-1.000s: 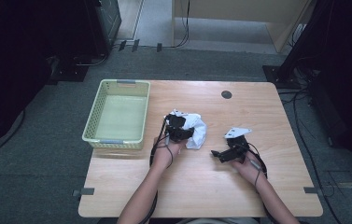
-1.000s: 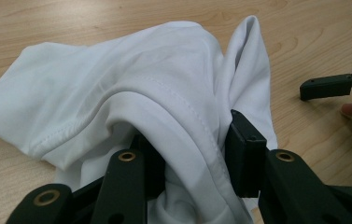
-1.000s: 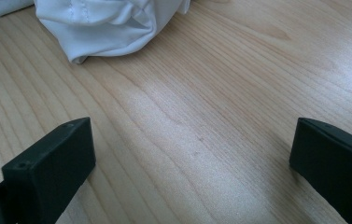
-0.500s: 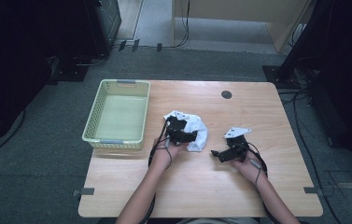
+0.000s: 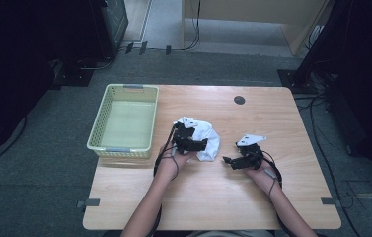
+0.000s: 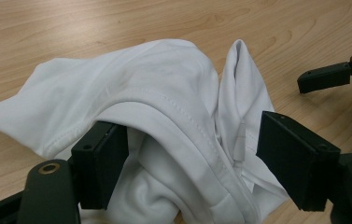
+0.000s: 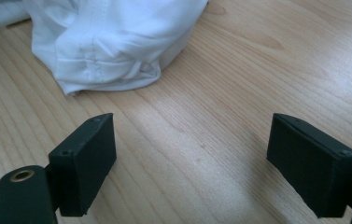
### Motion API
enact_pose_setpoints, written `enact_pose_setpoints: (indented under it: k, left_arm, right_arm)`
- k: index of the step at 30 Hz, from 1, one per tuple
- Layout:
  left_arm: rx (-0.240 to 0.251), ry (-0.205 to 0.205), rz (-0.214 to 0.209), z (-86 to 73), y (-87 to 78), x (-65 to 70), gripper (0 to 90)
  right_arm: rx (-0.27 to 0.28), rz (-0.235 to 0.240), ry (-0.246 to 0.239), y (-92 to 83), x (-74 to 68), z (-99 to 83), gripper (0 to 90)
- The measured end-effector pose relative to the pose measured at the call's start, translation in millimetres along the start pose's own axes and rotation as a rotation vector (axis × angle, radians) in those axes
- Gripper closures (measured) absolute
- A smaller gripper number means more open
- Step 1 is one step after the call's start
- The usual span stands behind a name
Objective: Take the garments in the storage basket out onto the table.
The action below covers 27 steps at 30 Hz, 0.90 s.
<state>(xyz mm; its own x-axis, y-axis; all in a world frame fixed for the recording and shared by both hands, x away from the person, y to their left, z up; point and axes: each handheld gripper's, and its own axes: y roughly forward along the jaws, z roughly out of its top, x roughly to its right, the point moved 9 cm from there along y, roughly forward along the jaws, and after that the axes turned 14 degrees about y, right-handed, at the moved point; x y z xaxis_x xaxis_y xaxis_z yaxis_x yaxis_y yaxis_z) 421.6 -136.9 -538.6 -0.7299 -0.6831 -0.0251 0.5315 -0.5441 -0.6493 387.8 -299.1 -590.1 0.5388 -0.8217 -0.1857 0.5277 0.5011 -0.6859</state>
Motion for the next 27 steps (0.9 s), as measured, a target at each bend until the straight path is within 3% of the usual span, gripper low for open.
enact_pose_setpoints:
  k: [10,17,21,27]
  left_arm:
    - [0.01,0.036,0.023,-1.3,-11.0,1.0,25.2]
    - [0.012,0.018,0.03,-6.4,-18.6,-5.5,25.3]
    - [-0.002,0.035,0.037,-11.8,-19.6,-7.5,25.3]
    - [-0.01,0.029,0.044,-19.1,-20.4,-11.6,25.3]
  right_arm:
    - [0.017,0.013,-0.002,-3.6,-9.6,6.0,21.1]
    - [0.032,0.024,0.009,-5.8,-14.2,10.1,22.8]
    - [0.031,0.028,0.014,-5.6,-16.9,10.9,23.5]
    - [0.026,0.032,0.005,-3.8,-21.0,10.7,24.2]
